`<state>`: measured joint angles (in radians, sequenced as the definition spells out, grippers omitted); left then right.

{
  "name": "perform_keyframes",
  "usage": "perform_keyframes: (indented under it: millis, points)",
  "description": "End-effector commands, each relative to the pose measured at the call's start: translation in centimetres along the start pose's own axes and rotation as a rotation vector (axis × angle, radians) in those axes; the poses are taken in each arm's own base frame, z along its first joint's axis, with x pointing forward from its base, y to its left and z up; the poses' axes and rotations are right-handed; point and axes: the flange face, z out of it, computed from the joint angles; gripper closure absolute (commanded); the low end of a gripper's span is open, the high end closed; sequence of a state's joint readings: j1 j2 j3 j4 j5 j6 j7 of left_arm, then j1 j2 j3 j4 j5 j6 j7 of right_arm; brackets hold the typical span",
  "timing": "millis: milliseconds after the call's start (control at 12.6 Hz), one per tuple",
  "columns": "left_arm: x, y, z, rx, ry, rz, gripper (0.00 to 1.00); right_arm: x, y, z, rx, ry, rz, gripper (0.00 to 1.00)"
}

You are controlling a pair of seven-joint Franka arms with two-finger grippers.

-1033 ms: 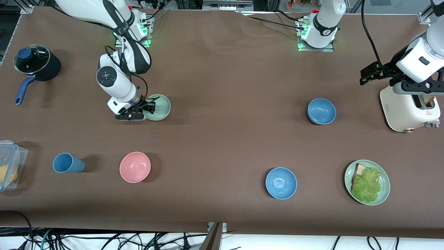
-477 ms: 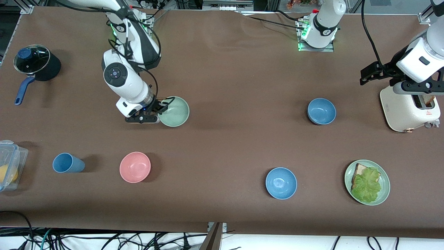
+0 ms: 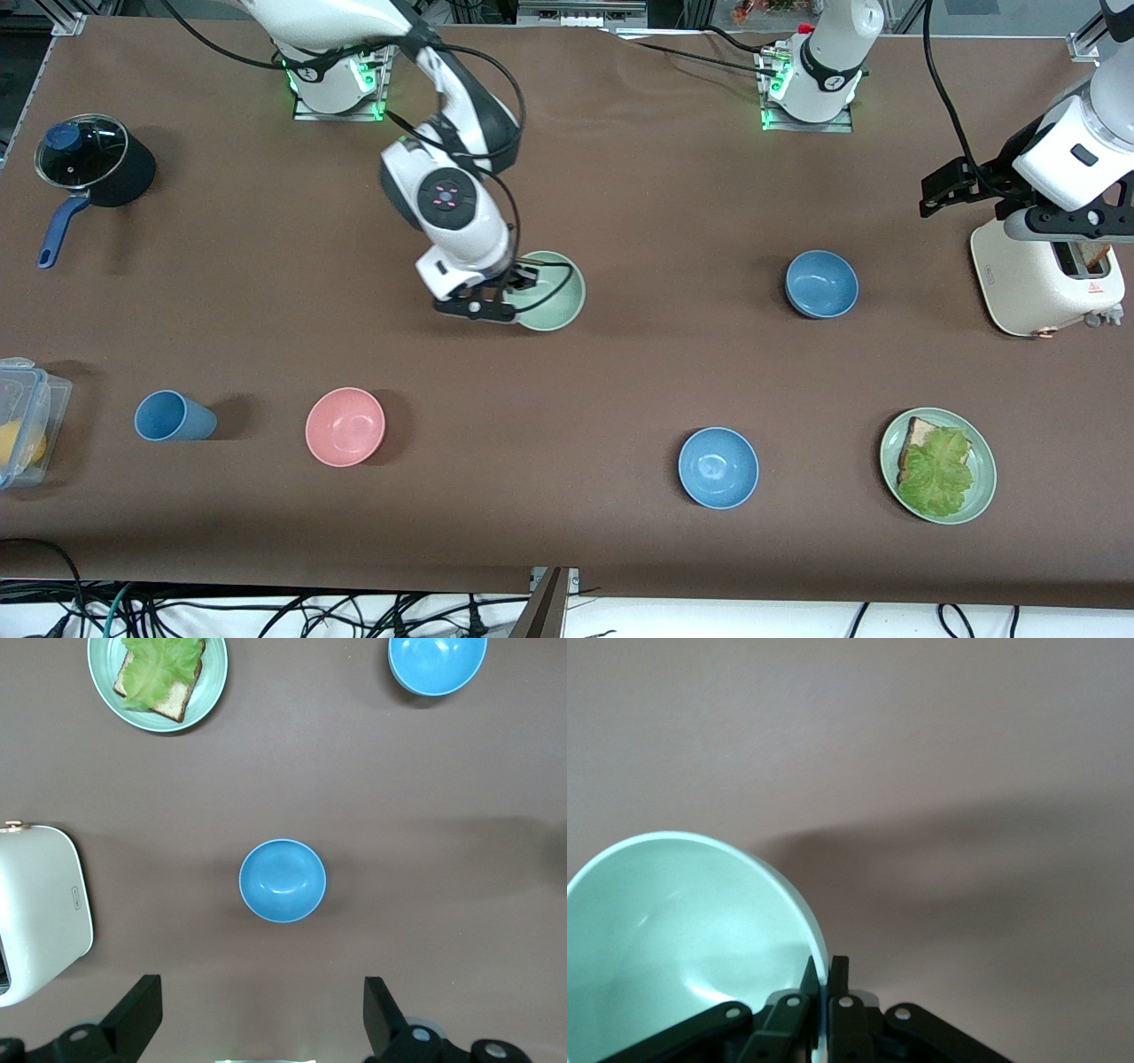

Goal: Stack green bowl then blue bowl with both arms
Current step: 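Drag the green bowl with the right gripper toward the table's middle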

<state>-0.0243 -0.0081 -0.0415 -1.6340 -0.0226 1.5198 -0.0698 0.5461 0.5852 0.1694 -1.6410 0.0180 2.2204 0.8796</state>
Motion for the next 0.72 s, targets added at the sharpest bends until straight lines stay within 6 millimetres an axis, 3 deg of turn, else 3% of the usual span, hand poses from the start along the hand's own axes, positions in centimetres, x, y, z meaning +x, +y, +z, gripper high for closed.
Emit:
perform_keyframes:
  millis: [0,159,318,397,477,556,636]
  points:
    - [-0.6,-0.1,-0.5,-0.005,0.000,-0.005,0.00,-2.3,-3.9,3.1,0.050,0.042,0.076,1.00]
    - [-0.6,-0.1,-0.5,-0.005,0.000,-0.005,0.00,-2.1,-4.6,3.9,0.087,0.054,0.134,1.00]
    - [-0.6,-0.1,-0.5,-0.005,0.000,-0.005,0.00,-3.6,-5.7,5.2,0.084,0.050,0.150,1.00]
    - [-0.6,-0.1,-0.5,-0.005,0.000,-0.005,0.00,-3.7,-5.9,5.4,0.092,0.055,0.160,0.78]
    - [-0.6,-0.1,-0.5,-0.005,0.000,-0.005,0.00,-3.6,-5.8,5.4,0.091,0.057,0.161,0.13]
    - [-0.6,-0.1,-0.5,-0.005,0.000,-0.005,0.00,-3.4,-5.8,5.0,0.095,0.064,0.152,0.00]
    - [-0.6,-0.1,-0.5,-0.005,0.000,-0.005,0.00,-3.0,-5.6,4.3,0.096,0.071,0.151,0.00]
